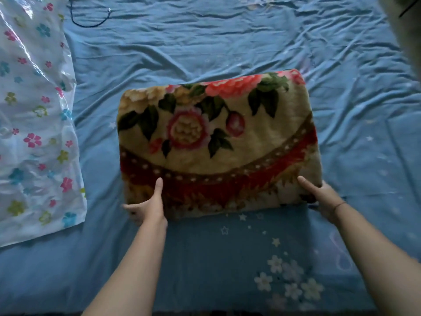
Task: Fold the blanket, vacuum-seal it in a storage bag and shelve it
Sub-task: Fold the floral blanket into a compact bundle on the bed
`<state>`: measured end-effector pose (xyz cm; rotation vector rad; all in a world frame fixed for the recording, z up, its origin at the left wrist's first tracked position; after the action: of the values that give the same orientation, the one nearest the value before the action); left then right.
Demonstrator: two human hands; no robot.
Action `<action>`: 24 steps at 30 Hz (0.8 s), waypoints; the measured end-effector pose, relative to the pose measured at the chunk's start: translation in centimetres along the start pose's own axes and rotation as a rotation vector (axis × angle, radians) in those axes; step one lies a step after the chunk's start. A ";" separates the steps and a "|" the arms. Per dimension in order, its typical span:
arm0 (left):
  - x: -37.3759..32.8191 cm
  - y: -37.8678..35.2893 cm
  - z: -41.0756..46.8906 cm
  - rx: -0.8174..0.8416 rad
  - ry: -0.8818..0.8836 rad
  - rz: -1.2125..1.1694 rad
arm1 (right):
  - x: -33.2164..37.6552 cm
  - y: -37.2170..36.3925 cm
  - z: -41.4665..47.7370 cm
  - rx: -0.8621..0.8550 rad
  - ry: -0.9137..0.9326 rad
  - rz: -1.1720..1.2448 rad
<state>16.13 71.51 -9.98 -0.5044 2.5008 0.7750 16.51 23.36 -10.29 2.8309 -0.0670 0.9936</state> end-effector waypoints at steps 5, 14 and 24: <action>2.6 -8.5 -5.4 0.623 0.289 -0.524 | 1.3 -0.8 -1.3 0.095 0.080 0.087; 6.8 -7.9 -9.9 0.765 0.334 -0.503 | -7.0 -4.4 -9.3 0.131 0.033 0.157; 11.0 -2.0 -12.7 0.647 0.303 -0.263 | -15.3 -6.5 -19.2 0.116 0.009 0.313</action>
<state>3.90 60.10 -7.40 -0.7215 2.6785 -0.2343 -6.72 32.59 -5.77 2.9812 -0.4798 1.1010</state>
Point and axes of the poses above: each hand's wrist, its own z-axis towards the middle knuckle, its own y-axis out of the back of the hand, x = y × z, the point moved 9 cm from there along z, towards the middle knuckle, and after that the axes turned 10 degrees about x, right-handed, at the moved point
